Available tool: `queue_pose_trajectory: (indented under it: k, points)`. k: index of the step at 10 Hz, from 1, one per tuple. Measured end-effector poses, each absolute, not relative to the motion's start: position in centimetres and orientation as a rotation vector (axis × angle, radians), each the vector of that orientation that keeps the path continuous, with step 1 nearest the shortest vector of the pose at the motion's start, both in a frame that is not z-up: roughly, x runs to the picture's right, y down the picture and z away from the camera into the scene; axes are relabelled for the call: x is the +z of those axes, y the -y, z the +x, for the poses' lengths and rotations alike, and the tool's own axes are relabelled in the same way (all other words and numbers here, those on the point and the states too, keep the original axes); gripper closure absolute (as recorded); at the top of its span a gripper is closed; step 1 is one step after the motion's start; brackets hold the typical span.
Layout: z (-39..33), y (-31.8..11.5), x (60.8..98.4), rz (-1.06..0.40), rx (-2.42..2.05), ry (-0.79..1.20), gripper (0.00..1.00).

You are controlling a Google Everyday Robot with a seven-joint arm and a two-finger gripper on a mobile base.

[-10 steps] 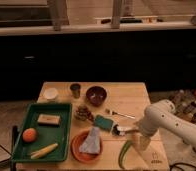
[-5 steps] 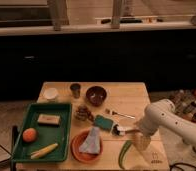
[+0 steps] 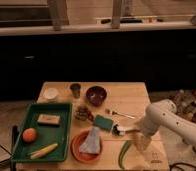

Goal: Place brush in purple bowl

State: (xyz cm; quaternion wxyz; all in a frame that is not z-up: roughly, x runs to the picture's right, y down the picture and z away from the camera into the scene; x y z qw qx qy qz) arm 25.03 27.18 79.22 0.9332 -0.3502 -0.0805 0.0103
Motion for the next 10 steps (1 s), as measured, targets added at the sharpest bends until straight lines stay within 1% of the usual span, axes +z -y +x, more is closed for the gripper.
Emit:
queue_pose_trajectory:
  k: [4, 5, 7, 8, 10]
  points:
    - [24.2, -26.5, 79.7, -0.705, 0.001, 0.183, 0.20]
    - [24.1, -26.5, 79.9, -0.706, -0.003, 0.185, 0.23]
    - [24.5, -26.7, 80.6, -0.710, 0.003, 0.186, 0.39]
    - [25.2, -26.9, 81.2, -0.712, 0.014, 0.183, 0.51]
    - [25.8, -26.7, 81.7, -0.714, 0.024, 0.182, 0.69]
